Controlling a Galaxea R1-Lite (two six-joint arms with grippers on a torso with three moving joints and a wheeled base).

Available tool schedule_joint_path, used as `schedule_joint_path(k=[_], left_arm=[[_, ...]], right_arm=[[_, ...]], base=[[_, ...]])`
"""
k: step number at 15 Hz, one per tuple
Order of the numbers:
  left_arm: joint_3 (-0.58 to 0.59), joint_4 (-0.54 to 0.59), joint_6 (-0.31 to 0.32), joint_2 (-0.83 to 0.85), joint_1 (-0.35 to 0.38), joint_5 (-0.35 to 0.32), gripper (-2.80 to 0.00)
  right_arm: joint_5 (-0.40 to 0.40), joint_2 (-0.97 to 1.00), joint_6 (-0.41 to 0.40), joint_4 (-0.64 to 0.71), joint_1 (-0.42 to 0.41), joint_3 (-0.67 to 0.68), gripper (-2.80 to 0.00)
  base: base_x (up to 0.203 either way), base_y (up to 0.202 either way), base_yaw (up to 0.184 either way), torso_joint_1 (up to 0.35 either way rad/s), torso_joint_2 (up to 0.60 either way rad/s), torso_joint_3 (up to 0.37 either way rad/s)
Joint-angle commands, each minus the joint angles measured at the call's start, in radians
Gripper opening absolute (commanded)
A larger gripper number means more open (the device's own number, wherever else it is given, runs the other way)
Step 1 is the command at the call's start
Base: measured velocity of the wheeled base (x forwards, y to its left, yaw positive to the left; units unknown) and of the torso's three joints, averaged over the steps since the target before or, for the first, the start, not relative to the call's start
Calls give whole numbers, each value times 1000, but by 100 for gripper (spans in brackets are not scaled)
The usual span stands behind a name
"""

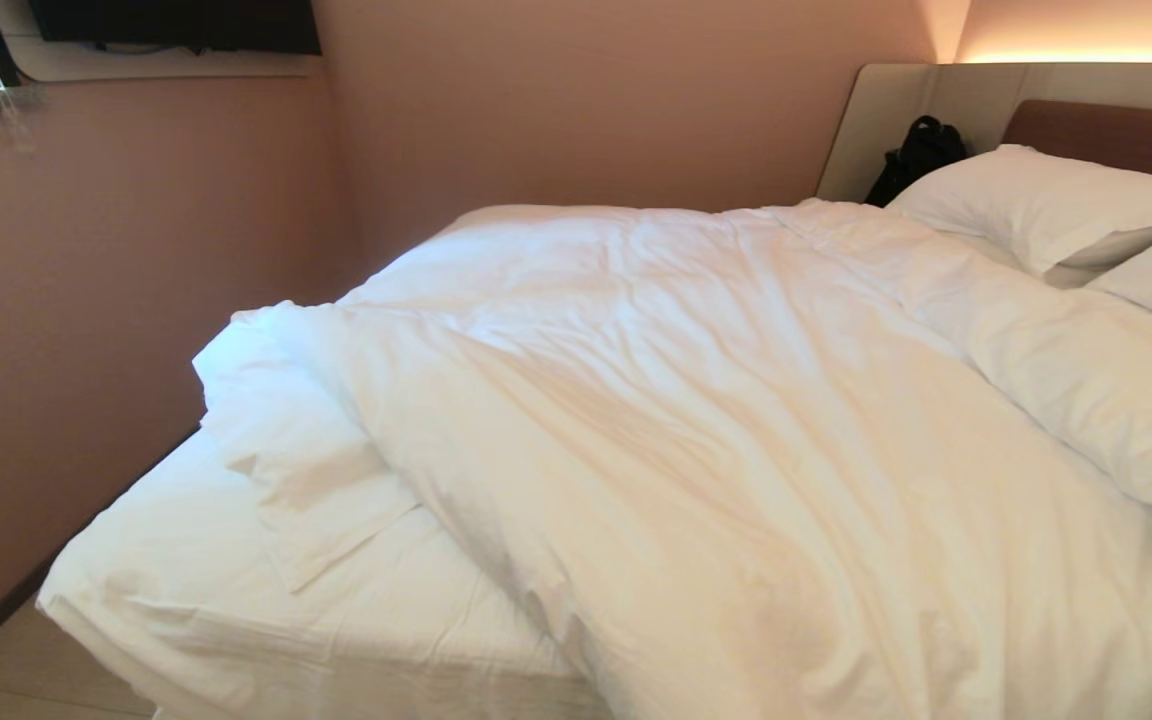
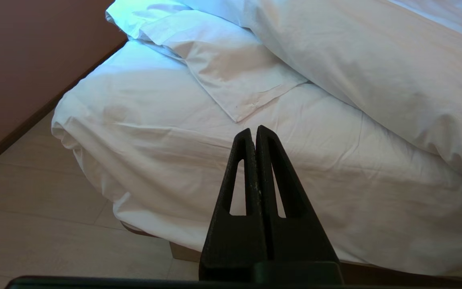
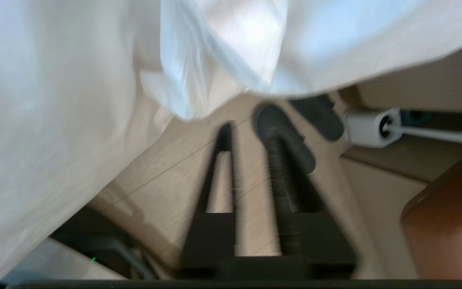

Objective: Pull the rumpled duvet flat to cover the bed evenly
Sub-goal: Flatten the corners of the folded blanket

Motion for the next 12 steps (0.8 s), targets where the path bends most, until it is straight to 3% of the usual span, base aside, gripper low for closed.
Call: schedule_joint_path(k=[1, 8, 12], left_arm=[[0, 0, -1, 1, 0, 1, -280], [0, 0, -1, 1, 0, 1, -280], [0, 0, -1, 1, 0, 1, -280]], right_arm=[[-1, 66, -47, -88, 0, -2, 0], [-2, 285, -57, -364, 3, 76, 0], [-8, 427, -53, -591, 3, 118, 0]], base=[[0, 0, 0, 0, 0, 0], [0, 0, 0, 0, 0, 0], [0, 0, 0, 0, 0, 0]])
